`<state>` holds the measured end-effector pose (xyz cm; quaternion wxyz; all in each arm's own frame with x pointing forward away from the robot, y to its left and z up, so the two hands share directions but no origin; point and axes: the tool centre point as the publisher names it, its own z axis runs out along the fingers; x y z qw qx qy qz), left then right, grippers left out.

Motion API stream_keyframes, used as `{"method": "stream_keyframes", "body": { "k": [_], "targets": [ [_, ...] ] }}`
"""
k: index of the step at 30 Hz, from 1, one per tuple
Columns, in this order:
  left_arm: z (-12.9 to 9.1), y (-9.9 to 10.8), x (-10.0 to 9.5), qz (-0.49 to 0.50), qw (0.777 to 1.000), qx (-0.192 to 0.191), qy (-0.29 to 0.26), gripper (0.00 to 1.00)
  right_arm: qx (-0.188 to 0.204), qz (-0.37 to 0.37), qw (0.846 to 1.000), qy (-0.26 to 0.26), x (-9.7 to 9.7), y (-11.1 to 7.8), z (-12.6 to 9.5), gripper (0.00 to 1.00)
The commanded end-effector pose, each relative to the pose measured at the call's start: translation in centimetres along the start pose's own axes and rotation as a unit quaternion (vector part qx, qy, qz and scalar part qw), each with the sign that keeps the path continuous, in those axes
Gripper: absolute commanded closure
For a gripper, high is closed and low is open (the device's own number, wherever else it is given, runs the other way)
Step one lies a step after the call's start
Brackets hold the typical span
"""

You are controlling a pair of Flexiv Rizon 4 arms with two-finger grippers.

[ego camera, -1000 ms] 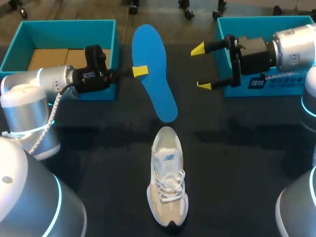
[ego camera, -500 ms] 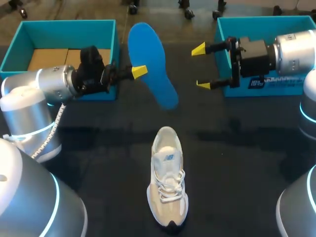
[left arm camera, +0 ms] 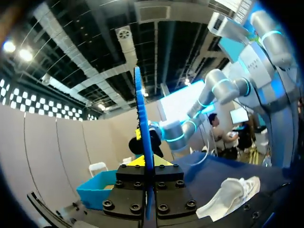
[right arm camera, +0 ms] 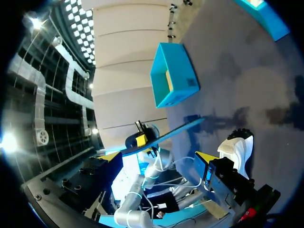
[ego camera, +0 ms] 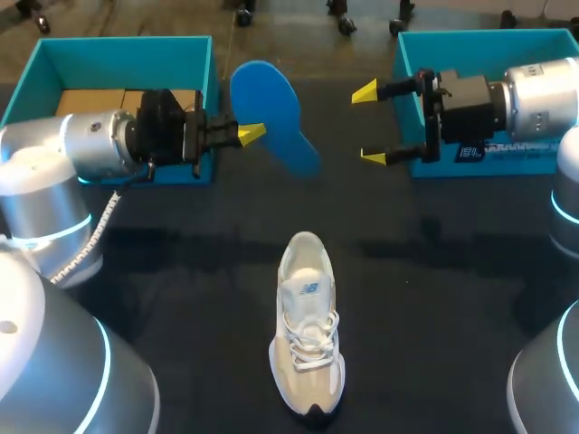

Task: Take the shoe out of the shoebox, open the shoe tongue, remove and reinsert the insole, then place the shoe into the shoebox

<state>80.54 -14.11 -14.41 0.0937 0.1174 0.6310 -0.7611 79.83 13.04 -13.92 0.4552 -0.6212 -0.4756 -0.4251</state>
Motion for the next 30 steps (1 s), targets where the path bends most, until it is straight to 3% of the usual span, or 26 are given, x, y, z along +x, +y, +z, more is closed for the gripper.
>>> {"method": "stream_keyframes", "body": {
  "k": [1,9,16,17,20,30],
  "targets": [
    [0.1,0.0,-0.7,0.175,0.981,-0.065,0.057,1.00,0.000,0.000,1.000,-0.001,0.0,0.0,0.2,0.00],
    [0.0,0.1,-0.7,0.180,0.980,-0.065,0.057,1.00,0.000,0.000,1.000,-0.001,0.0,0.0,0.2,0.00],
    [-0.5,1.4,1.3,0.327,0.940,-0.083,0.046,1.00,0.000,0.000,1.000,-0.001,0.0,0.0,0.2,0.00],
    [-0.5,2.0,1.6,0.353,0.929,-0.107,0.041,1.00,0.000,0.000,1.000,-0.001,0.0,0.0,0.2,0.00],
    [-0.8,2.4,2.1,0.401,0.907,-0.121,0.037,1.00,0.000,0.000,1.000,-0.001,0.0,0.0,0.2,0.00],
    [-1.1,2.5,2.0,0.403,0.906,-0.125,0.041,1.00,0.000,0.000,1.000,-0.001,0.0,0.0,0.2,0.00]
  ]
}}
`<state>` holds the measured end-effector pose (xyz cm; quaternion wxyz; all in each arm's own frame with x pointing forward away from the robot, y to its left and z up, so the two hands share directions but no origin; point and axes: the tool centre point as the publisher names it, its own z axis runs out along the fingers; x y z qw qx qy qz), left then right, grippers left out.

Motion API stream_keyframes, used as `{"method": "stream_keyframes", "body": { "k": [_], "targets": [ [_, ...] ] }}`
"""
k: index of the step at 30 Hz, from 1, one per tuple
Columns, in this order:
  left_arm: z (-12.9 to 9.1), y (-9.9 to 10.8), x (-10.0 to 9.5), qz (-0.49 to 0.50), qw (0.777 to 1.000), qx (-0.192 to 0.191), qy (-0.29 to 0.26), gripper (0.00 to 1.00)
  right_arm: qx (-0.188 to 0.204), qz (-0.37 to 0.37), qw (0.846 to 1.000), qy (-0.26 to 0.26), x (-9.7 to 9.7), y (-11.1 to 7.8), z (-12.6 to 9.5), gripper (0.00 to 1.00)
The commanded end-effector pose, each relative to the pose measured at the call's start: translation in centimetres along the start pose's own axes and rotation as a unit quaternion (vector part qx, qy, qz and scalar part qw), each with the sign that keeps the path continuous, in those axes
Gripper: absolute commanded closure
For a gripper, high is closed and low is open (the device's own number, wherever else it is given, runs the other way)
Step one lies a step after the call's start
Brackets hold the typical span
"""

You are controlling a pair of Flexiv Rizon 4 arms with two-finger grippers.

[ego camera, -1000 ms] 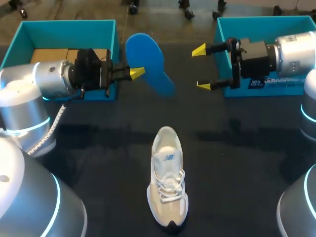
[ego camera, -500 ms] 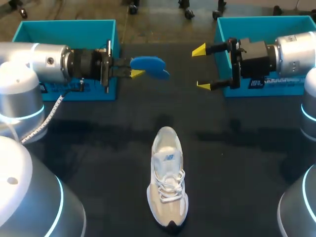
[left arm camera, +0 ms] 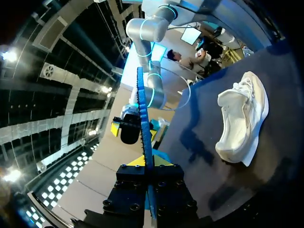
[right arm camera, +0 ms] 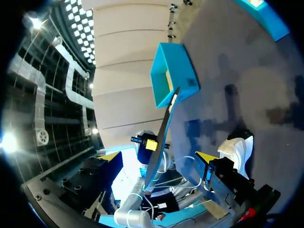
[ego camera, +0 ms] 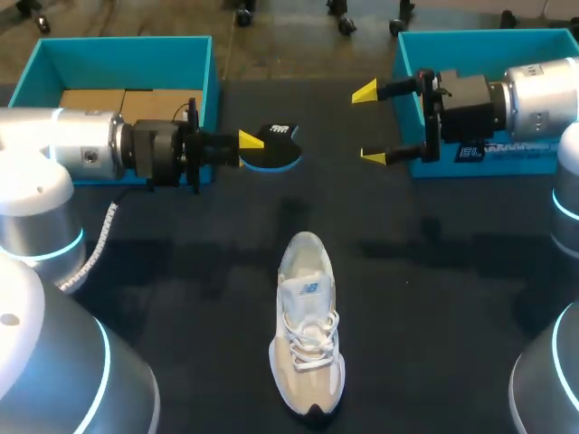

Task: Take the shoe out of the shoebox, open the shoe tongue, remove and reinsert the insole, then place the shoe into the shoebox

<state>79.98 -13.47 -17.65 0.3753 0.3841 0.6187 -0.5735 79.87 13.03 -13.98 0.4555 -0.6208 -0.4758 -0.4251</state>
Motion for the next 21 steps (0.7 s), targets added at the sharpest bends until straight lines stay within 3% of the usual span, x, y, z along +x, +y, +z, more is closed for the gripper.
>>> {"method": "stream_keyframes", "body": {
  "k": [1,21],
  "targets": [
    [-0.03,-0.53,0.16,0.001,1.000,-0.010,-0.001,1.00,-0.001,0.001,1.000,-0.001,0.05,0.00,0.19,0.00],
    [-0.12,-0.26,0.20,0.009,1.000,-0.006,-0.002,1.00,-0.001,0.001,1.000,-0.001,0.05,0.00,0.19,0.00]
  ]
}}
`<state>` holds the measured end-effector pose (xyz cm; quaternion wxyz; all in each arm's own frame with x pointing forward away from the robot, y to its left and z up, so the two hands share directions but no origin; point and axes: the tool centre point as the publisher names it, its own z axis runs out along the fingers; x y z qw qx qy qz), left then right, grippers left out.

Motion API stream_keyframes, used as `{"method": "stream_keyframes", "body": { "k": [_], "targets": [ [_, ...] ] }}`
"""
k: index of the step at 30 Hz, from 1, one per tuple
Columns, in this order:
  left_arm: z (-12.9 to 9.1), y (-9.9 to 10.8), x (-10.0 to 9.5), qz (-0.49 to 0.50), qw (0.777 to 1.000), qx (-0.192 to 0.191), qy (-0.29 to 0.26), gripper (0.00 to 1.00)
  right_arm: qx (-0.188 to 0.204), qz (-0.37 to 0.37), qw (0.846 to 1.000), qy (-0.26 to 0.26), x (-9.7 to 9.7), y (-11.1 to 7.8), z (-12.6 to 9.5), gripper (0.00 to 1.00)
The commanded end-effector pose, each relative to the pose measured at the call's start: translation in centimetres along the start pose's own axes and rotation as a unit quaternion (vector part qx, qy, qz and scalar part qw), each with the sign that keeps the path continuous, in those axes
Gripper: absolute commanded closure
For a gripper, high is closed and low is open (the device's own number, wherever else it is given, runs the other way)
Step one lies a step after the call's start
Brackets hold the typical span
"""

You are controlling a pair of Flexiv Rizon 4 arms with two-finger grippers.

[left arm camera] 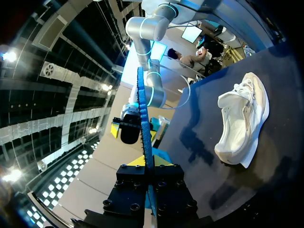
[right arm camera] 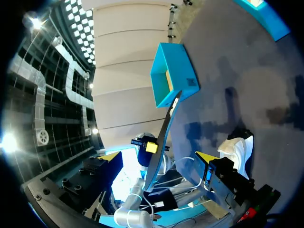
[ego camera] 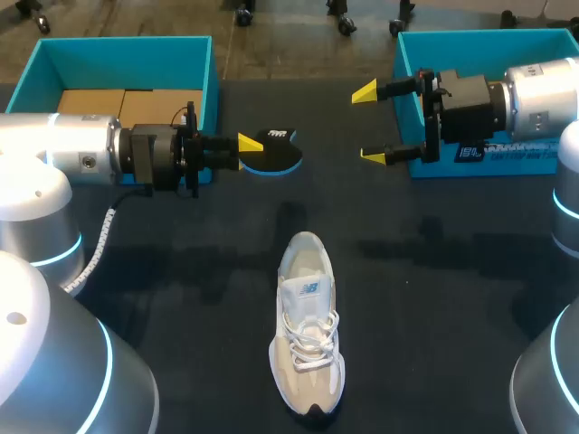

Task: Take the shoe out of the shoebox, open the shoe tongue, remove and reinsert the insole, then place the shoe into the shoebox

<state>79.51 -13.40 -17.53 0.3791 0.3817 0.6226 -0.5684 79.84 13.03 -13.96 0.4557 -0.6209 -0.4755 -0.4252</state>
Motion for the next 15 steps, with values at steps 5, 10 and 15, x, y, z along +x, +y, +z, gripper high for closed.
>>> {"method": "stream_keyframes", "body": {
  "k": [5,10,15],
  "targets": [
    [-0.4,0.4,-0.3,0.071,0.997,-0.020,0.003,1.00,-0.001,0.000,1.000,-0.001,0.0,0.0,0.2,0.00],
    [-1.0,1.3,-1.4,0.140,0.989,-0.050,-0.016,1.00,-0.001,0.000,1.000,-0.001,0.0,0.0,0.2,0.00],
    [-1.0,1.3,-1.4,0.140,0.989,-0.050,-0.016,1.00,-0.001,0.000,1.000,-0.001,0.0,0.0,0.2,0.00]
  ]
}}
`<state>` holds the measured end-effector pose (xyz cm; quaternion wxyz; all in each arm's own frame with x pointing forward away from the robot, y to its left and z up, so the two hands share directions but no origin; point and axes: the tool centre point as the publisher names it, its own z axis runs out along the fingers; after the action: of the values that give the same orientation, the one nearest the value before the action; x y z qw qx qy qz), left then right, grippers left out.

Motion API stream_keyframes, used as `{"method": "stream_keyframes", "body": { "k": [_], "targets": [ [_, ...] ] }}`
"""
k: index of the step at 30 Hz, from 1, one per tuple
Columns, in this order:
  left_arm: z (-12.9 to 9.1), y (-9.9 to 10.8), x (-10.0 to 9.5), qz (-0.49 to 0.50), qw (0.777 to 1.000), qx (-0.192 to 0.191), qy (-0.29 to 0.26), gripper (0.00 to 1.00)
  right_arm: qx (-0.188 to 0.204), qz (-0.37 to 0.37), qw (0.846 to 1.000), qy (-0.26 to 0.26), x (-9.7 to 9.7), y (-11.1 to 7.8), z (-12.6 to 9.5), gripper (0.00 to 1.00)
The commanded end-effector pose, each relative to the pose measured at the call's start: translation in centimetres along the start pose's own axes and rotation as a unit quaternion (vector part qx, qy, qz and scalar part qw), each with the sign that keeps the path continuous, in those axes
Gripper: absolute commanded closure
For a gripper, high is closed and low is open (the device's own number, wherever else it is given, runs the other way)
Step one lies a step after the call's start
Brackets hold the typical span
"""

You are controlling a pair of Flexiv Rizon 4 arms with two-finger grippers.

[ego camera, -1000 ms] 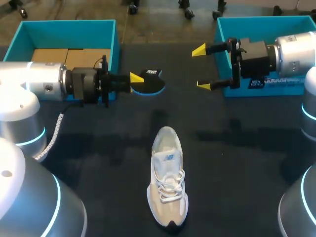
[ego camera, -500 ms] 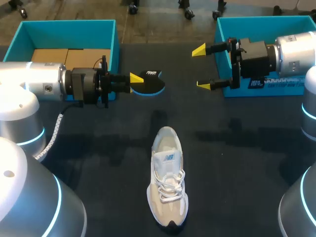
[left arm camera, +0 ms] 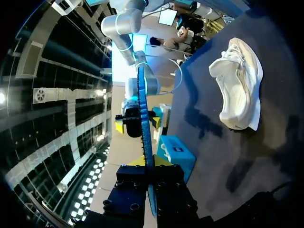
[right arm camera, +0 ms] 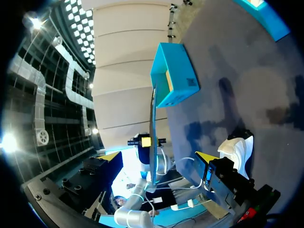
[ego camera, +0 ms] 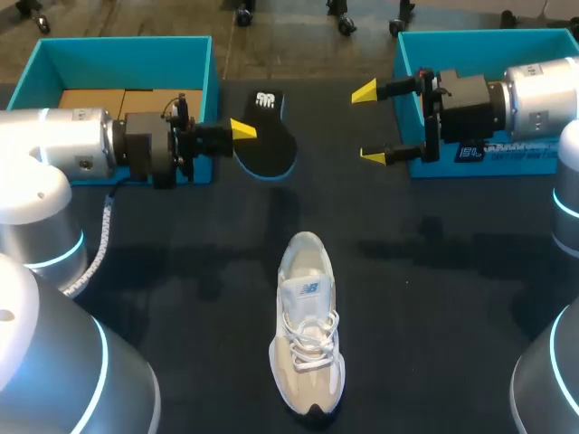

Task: Take the shoe out of the shoebox, open the shoe tongue, remove and reinsert the insole, then place the shoe into the shoebox

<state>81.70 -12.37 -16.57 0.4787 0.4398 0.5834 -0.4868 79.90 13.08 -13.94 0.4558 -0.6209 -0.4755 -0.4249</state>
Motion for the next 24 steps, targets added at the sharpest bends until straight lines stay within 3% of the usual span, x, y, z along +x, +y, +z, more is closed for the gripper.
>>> {"method": "stream_keyframes", "body": {
  "k": [1,14,24],
  "targets": [
    [0.0,-0.5,0.2,0.001,1.000,-0.006,-0.002,1.00,-0.001,0.000,1.000,-0.001,0.0,0.0,0.1,0.00],
    [1.2,-0.2,1.2,0.099,0.995,0.008,-0.016,1.00,-0.001,0.000,1.000,-0.001,0.0,0.0,0.1,0.00],
    [1.7,0.7,1.2,0.094,0.995,0.025,-0.014,1.00,-0.006,-0.029,1.000,-0.010,-1.4,-2.0,3.1,0.00]
  ]
}}
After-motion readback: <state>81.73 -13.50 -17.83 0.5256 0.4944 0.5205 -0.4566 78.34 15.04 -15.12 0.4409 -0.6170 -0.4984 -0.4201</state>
